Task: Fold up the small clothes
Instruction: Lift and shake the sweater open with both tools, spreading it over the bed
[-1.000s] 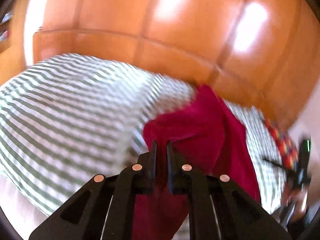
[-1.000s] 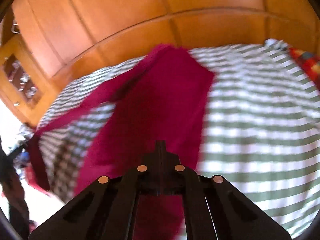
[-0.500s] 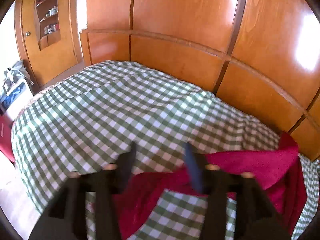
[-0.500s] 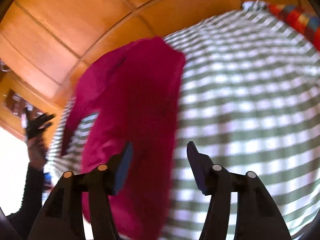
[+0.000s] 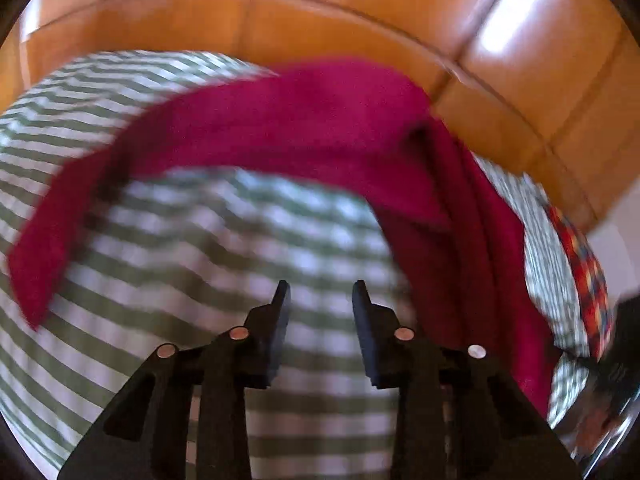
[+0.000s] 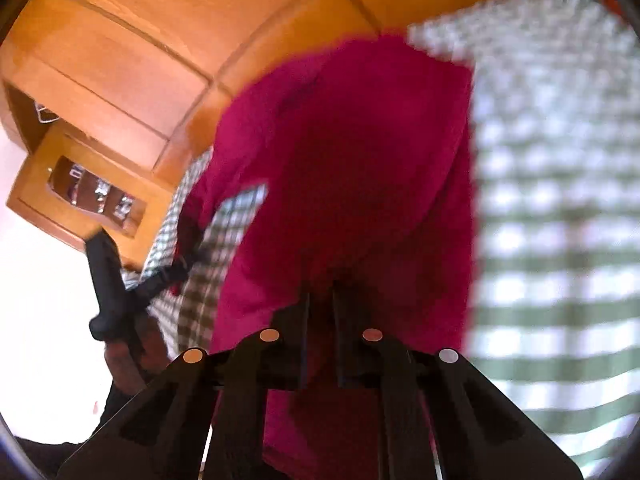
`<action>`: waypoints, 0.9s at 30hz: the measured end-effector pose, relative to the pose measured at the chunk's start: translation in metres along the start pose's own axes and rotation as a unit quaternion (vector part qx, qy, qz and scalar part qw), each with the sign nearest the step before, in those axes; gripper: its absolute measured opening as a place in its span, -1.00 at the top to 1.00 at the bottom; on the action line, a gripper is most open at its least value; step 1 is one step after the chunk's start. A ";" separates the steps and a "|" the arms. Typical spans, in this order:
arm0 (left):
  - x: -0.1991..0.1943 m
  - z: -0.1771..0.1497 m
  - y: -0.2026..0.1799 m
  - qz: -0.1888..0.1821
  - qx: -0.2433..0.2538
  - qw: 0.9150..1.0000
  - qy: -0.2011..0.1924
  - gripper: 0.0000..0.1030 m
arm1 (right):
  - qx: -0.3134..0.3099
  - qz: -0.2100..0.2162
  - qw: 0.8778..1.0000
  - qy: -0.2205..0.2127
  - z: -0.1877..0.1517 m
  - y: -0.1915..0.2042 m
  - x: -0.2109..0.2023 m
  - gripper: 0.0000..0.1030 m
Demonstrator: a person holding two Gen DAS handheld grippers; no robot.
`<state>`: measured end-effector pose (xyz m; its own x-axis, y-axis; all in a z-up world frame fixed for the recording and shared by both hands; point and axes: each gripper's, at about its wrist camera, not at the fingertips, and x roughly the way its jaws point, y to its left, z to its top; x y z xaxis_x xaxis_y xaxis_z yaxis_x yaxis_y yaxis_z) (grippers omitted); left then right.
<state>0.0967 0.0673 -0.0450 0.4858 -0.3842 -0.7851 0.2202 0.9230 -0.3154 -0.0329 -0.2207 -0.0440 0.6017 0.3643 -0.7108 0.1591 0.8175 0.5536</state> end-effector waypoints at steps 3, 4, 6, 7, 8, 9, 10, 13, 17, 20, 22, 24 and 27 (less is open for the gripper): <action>0.014 -0.009 -0.013 -0.026 0.006 0.999 0.026 0.42 | -0.023 -0.077 0.995 -0.064 0.024 -0.014 -0.048 0.83; 0.018 -0.012 -0.017 -0.033 0.005 0.999 0.032 0.42 | -0.028 -0.110 0.990 -0.080 0.032 -0.021 -0.060 0.83; 0.021 -0.015 -0.024 -0.047 0.001 0.998 0.041 0.42 | -0.045 -0.202 0.972 -0.108 0.050 -0.040 -0.082 0.83; 0.022 -0.016 -0.026 -0.054 -0.001 0.998 0.045 0.42 | -0.052 -0.241 0.962 -0.116 0.058 -0.050 -0.088 0.83; 0.024 -0.017 -0.029 -0.060 -0.001 0.997 0.048 0.42 | -0.059 -0.289 0.948 -0.123 0.069 -0.065 -0.093 0.83; 0.027 -0.017 -0.031 -0.063 -0.001 0.997 0.049 0.42 | -0.063 -0.319 0.937 -0.127 0.076 -0.075 -0.095 0.83; 0.030 -0.016 -0.031 -0.066 -0.003 0.997 0.052 0.42 | -0.064 -0.346 0.927 -0.129 0.084 -0.087 -0.097 0.83; 0.039 -0.016 -0.038 -0.076 -0.012 0.995 0.057 0.42 | -0.054 -0.387 0.911 -0.130 0.108 -0.117 -0.095 0.76; 0.051 -0.018 -0.052 -0.098 -0.023 0.993 0.063 0.44 | -0.030 -0.376 0.914 -0.146 0.108 -0.121 -0.096 -0.58; 0.057 -0.019 -0.059 -0.119 -0.028 0.990 0.069 0.64 | -0.046 -0.343 0.927 -0.145 0.078 -0.107 -0.102 -0.61; 0.060 -0.019 -0.062 -0.123 -0.027 0.989 0.071 0.71 | -0.034 -0.271 0.956 -0.109 0.051 -0.098 -0.096 -0.60; 0.060 -0.020 -0.066 -0.129 -0.026 0.989 0.069 0.84 | -0.020 -0.168 0.985 -0.042 0.015 -0.087 -0.082 -0.51; 0.054 -0.020 -0.068 -0.125 -0.016 0.990 0.059 0.86 | -0.015 -0.075 0.996 0.040 -0.033 -0.064 -0.055 -0.23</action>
<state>0.0907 -0.0161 -0.0762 0.3158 -0.5981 -0.7366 0.2941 0.7998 -0.5234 -0.1022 -0.2778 -0.0543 0.5088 0.2707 -0.8172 0.2173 0.8781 0.4262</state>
